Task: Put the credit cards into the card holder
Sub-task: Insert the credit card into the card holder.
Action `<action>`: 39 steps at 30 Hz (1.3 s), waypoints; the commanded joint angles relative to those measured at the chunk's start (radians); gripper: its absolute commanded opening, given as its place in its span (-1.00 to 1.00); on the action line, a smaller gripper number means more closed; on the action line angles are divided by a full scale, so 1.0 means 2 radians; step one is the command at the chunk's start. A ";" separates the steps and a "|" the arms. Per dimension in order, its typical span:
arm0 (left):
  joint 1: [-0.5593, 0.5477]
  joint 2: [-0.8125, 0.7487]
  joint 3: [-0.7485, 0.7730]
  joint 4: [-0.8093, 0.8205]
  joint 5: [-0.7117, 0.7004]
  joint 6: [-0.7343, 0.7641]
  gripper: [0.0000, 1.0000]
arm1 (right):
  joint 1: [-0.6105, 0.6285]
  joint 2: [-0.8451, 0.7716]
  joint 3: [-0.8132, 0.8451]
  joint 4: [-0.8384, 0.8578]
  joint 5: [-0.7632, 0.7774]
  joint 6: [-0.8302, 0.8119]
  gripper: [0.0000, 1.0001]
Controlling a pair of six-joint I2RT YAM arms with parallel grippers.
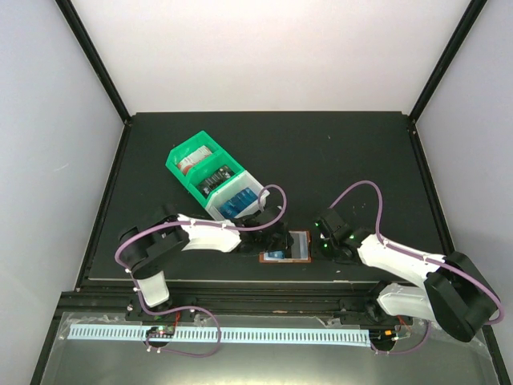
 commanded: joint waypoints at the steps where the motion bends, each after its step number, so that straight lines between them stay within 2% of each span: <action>1: -0.005 -0.010 0.016 -0.080 -0.016 0.028 -0.34 | 0.002 0.000 -0.015 -0.006 0.004 0.007 -0.39; 9: -0.015 0.001 0.061 -0.131 -0.003 0.070 0.04 | 0.002 -0.003 -0.018 0.006 -0.014 0.003 -0.36; 15: -0.026 0.009 0.111 -0.222 -0.041 0.106 0.33 | 0.003 -0.007 -0.019 0.007 -0.013 0.005 -0.36; 21: -0.027 -0.004 0.110 -0.249 -0.053 0.113 0.54 | 0.002 -0.007 -0.020 0.009 -0.015 0.005 -0.35; 26: -0.027 -0.003 0.104 -0.247 -0.051 0.108 0.52 | 0.002 -0.008 -0.022 0.013 -0.017 0.006 -0.35; 35: -0.027 0.022 0.106 -0.210 0.000 0.105 0.07 | 0.002 -0.007 -0.024 0.017 -0.021 0.005 -0.35; 39: -0.027 0.020 0.094 -0.152 0.027 0.130 -0.07 | 0.002 -0.005 -0.025 0.024 -0.025 0.003 -0.35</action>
